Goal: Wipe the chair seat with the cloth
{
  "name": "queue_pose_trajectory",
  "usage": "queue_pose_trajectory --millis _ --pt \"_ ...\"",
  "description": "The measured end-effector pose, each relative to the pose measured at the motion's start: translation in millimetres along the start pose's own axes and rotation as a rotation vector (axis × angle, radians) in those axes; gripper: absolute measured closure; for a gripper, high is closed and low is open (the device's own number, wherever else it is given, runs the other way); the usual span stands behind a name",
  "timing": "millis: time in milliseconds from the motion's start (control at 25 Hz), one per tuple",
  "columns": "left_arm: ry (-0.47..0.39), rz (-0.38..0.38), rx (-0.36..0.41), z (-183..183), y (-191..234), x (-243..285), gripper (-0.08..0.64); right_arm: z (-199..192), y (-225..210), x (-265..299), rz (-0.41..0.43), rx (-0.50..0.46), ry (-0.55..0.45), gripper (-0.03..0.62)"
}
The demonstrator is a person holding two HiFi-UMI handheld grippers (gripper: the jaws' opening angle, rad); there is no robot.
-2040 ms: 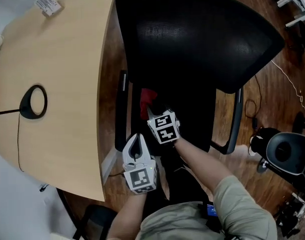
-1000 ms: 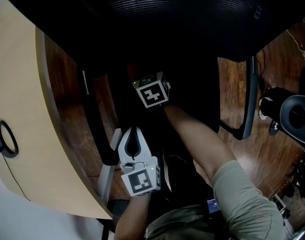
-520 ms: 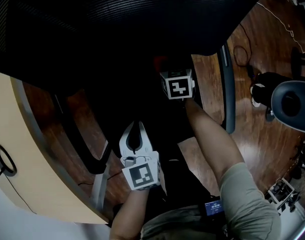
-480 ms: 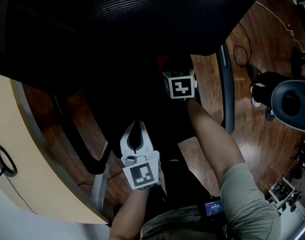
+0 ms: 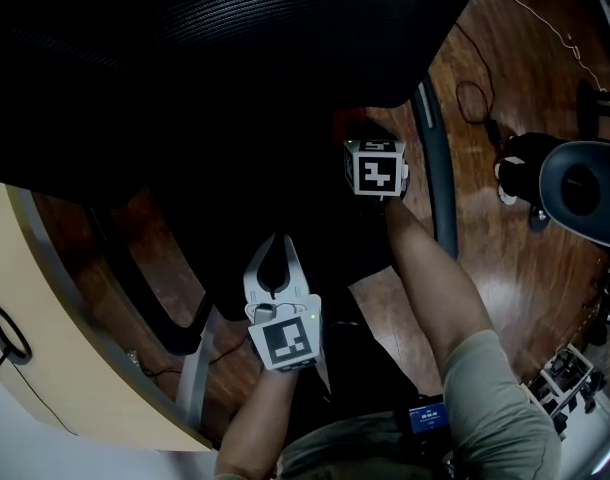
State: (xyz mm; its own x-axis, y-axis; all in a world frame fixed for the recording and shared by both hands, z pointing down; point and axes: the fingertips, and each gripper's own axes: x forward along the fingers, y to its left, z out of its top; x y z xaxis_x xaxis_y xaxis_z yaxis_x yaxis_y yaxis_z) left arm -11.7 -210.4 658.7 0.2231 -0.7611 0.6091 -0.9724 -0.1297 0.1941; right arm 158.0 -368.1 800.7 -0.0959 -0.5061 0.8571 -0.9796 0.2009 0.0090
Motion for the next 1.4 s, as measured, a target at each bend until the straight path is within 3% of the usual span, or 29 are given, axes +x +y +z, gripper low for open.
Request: queue_pose_trajectory --millis 200,360,640,880,1040,1200,1400 --pt "0.0 0.032 -0.011 -3 12 -12 0.554 8 14 -5 0.018 0.002 -0.035 0.535" --pt "-0.022 0.09 -0.032 -4 40 -42 0.554 7 55 -30 0.063 0.003 -0.083 0.534" --pt "-0.073 0.2 -0.076 -10 105 -112 0.554 4 208 -77 0.276 -0.184 -0.166 0.534" --pt "-0.08 0.229 -0.09 -17 132 -161 0.554 -29 338 -97 0.482 -0.29 -0.123 0.534" --pt "-0.086 0.263 -0.116 -26 146 -171 0.554 -54 400 -93 0.591 -0.389 -0.088 0.534" --pt "-0.078 0.273 -0.124 -40 145 -174 0.554 -80 419 -78 0.611 -0.421 -0.032 0.535" --pt "-0.055 0.268 -0.12 -51 139 -168 0.554 -90 403 -65 0.581 -0.416 -0.005 0.535"
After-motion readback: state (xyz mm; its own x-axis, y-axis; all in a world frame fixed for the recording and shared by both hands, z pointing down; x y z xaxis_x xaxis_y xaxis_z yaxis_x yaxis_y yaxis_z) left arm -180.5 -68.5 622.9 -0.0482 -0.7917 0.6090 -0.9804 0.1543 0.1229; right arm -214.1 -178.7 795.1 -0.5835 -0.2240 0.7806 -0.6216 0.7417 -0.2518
